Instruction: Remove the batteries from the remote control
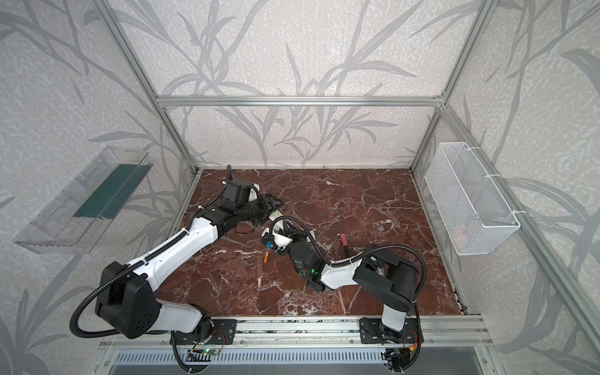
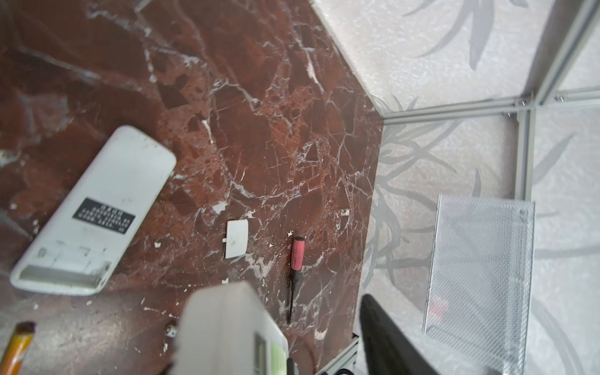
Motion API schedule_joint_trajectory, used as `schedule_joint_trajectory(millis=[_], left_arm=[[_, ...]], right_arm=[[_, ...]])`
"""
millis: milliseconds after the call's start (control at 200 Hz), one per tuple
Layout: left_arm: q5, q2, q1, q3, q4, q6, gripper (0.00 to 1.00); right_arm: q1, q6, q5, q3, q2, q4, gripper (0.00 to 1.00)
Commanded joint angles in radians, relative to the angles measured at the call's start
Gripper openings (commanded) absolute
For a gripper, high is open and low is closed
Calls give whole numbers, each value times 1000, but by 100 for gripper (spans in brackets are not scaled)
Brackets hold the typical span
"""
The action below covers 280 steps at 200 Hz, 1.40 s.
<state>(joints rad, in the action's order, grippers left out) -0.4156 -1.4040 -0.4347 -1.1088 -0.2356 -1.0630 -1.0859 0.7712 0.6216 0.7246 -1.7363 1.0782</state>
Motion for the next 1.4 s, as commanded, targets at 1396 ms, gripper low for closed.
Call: schedule_joint_trajectory(millis=[1396], left_arm=[[-663, -9, 187, 362, 1504, 99, 83]], right_arm=[[492, -1266, -1143, 283, 432, -782, 11]])
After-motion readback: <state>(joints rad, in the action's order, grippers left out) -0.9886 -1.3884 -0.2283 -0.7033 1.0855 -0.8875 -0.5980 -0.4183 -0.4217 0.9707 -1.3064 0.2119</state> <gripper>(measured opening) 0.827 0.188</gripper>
